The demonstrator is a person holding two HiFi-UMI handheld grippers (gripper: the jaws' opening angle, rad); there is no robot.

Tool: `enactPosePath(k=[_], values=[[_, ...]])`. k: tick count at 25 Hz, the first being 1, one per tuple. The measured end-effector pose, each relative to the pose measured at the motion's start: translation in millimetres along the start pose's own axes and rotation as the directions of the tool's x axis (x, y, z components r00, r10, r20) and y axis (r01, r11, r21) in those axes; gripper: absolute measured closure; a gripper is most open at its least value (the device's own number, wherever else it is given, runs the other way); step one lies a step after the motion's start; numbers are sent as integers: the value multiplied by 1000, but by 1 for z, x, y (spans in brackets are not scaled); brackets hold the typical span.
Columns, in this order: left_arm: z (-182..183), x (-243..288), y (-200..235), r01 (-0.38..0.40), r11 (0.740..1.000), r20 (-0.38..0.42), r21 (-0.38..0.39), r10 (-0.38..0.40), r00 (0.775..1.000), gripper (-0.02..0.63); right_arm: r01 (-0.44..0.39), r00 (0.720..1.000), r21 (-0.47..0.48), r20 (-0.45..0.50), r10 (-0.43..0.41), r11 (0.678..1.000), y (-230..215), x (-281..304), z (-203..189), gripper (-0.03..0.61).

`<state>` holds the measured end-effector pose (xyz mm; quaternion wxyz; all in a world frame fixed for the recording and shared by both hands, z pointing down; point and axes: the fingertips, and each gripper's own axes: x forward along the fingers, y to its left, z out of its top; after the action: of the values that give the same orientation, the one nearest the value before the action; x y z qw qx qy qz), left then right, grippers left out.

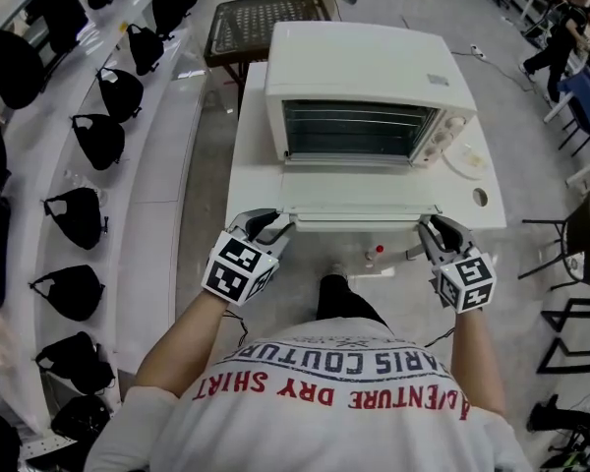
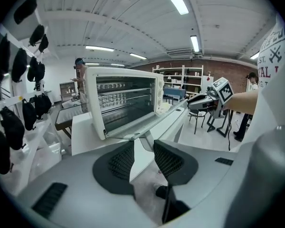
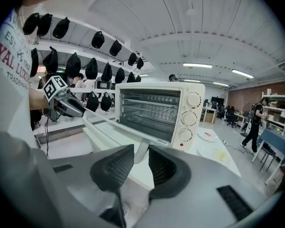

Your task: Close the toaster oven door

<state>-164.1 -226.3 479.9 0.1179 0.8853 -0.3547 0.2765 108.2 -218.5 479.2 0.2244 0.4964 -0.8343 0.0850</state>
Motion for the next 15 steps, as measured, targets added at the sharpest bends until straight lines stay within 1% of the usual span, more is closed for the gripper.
enactPosePath(k=[9, 15], values=[[22, -5, 7, 7, 1000, -5, -9, -7, 1000, 466, -26, 1000, 6, 2, 26, 1000, -8, -1, 23, 479], [49, -11, 20, -16, 1000, 43, 6, 15, 999, 466, -22, 999, 18, 50, 22, 1000, -17, 1, 50, 482]])
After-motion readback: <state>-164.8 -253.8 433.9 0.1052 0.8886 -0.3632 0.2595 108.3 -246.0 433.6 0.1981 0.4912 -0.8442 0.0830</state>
